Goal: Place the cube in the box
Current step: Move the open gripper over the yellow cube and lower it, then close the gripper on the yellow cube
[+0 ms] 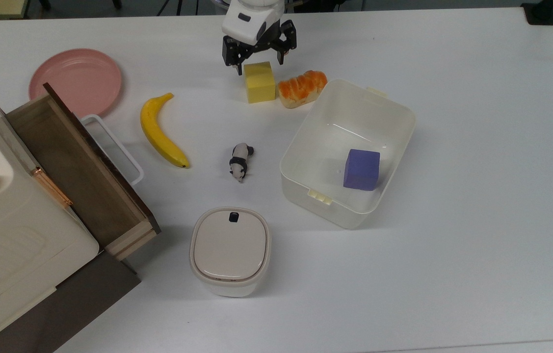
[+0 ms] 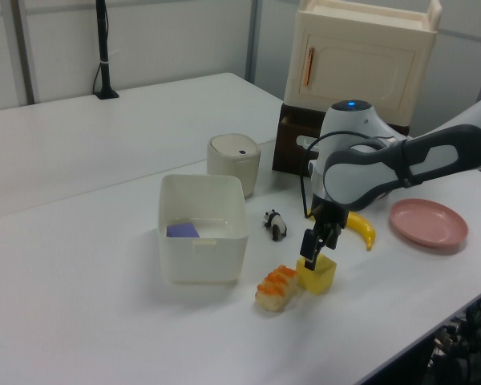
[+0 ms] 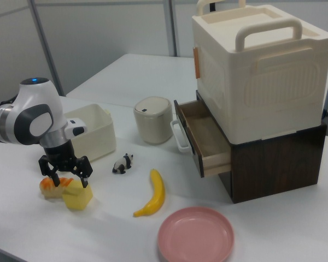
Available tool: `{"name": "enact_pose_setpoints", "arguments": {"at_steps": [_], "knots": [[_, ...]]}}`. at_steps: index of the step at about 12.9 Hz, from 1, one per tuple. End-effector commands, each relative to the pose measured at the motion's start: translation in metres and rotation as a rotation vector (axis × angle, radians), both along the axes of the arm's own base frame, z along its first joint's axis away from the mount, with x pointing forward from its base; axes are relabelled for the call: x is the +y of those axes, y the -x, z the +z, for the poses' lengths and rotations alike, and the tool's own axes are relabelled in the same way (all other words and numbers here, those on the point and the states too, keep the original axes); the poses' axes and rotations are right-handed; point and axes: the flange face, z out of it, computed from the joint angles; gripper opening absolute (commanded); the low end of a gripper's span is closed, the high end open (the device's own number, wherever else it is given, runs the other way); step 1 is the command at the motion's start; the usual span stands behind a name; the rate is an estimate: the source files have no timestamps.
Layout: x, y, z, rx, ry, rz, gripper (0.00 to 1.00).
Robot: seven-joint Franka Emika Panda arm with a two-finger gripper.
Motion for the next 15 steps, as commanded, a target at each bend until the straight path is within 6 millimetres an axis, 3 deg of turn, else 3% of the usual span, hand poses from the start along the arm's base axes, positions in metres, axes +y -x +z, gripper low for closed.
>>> {"name": "enact_pose_setpoints", "arguments": {"at_steps": [1,5,8,11,13,15], "knots": [[0.003,-0.01,-0.012,0.011,-0.004,0.019,1.0],[0.003,-0.014,-0.018,0.02,0.011,0.03,1.0],[0.004,-0.021,-0.025,0.03,0.026,0.044,0.94],[0.004,-0.021,-0.026,0.029,0.043,0.061,0.5],[0.007,-0.02,-0.026,0.028,0.059,0.081,0.39],[0.008,-0.021,-0.022,0.02,0.059,0.084,0.38]]}}
